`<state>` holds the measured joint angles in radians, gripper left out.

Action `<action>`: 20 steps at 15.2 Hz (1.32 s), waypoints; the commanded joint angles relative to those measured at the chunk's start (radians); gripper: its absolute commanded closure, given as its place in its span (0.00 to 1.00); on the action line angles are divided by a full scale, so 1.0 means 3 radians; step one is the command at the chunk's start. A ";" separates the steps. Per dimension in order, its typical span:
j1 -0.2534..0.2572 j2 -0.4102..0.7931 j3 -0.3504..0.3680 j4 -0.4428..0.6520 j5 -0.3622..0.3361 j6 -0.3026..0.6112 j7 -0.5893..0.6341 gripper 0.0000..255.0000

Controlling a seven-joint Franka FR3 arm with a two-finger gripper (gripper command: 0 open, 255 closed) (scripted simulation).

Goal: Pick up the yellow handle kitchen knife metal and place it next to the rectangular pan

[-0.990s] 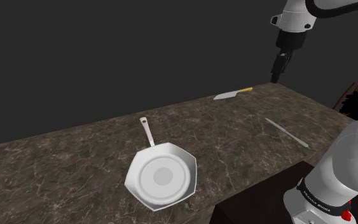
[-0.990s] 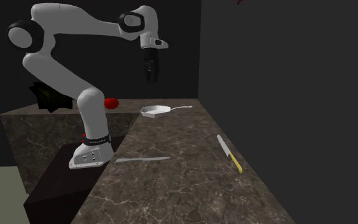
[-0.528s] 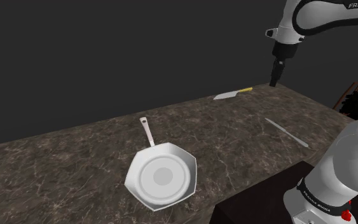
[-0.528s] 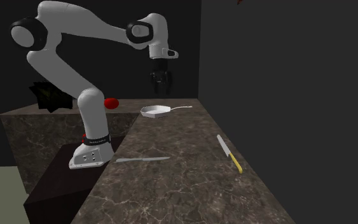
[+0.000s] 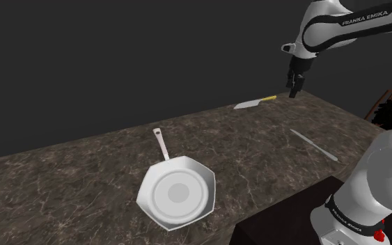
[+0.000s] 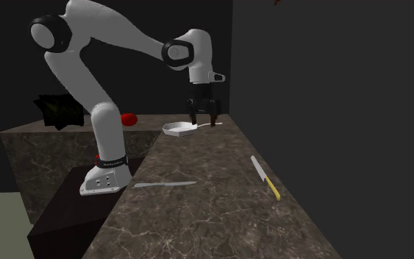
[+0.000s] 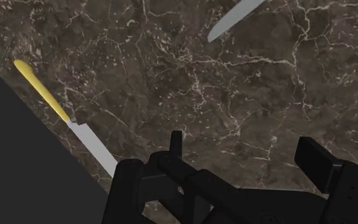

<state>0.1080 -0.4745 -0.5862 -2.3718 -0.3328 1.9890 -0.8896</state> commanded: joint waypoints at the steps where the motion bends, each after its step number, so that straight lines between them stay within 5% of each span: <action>1: 0.0106 0.0268 -0.0222 0.0110 0.0075 0.0190 -0.0354 0.00; 5: 0.0351 0.0883 -0.0640 0.0389 0.0448 0.0505 -0.1114 0.00; 10: 0.0471 0.1870 -0.0945 0.0859 0.1388 0.0722 -0.2307 0.00; 14: 0.0145 0.2611 -0.0730 0.1347 0.2083 0.0683 -0.3129 0.00; 20: -0.0422 0.3468 -0.0250 0.2209 0.2585 0.0509 -0.3873 0.00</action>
<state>0.0154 0.5126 -0.6880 -1.7697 0.4160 2.1570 -2.0135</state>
